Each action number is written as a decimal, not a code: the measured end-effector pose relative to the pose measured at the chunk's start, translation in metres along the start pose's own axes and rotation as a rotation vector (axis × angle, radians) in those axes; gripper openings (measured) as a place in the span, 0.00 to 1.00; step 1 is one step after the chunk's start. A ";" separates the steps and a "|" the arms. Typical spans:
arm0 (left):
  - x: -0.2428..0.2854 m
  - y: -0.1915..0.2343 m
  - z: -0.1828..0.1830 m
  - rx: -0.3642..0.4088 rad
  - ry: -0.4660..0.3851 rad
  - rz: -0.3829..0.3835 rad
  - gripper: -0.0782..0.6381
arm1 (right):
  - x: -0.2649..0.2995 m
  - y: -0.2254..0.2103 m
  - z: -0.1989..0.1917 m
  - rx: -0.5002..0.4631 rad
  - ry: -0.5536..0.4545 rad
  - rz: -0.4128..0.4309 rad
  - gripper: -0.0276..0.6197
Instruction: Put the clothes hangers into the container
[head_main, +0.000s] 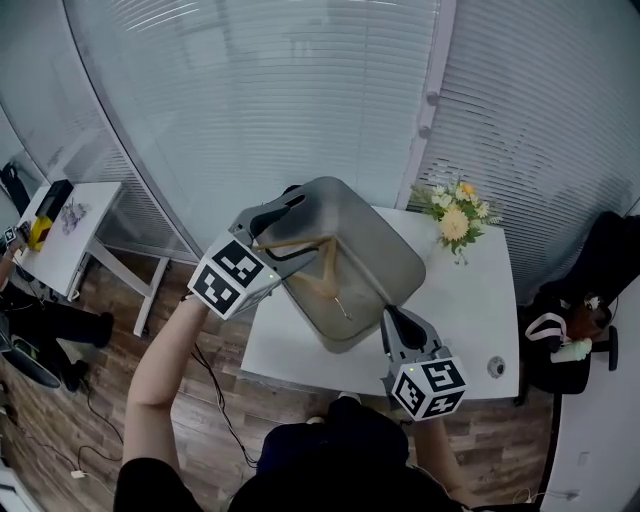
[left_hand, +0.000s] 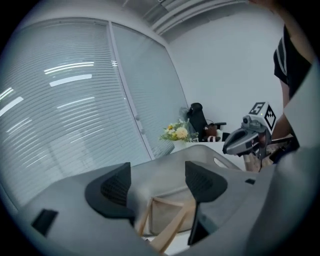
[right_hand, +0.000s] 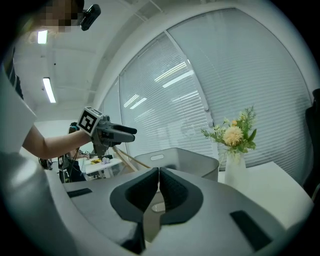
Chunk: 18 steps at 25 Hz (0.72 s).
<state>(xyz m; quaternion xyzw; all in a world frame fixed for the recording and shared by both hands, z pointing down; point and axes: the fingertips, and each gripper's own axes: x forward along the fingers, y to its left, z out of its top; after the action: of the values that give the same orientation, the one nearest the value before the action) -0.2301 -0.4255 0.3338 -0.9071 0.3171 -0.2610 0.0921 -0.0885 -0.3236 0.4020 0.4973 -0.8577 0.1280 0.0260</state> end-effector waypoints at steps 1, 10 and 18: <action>-0.005 0.003 0.003 -0.018 -0.022 0.018 0.58 | 0.000 0.002 0.000 -0.001 0.000 0.001 0.09; -0.069 0.029 0.024 -0.221 -0.263 0.214 0.58 | 0.000 0.020 -0.002 -0.008 0.003 0.008 0.09; -0.108 0.016 -0.015 -0.350 -0.275 0.260 0.57 | 0.005 0.038 -0.005 -0.018 0.018 0.034 0.09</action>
<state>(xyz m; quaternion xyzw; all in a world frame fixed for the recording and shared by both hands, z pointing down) -0.3184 -0.3701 0.2966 -0.8878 0.4560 -0.0620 0.0086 -0.1245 -0.3088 0.4005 0.4813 -0.8668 0.1253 0.0362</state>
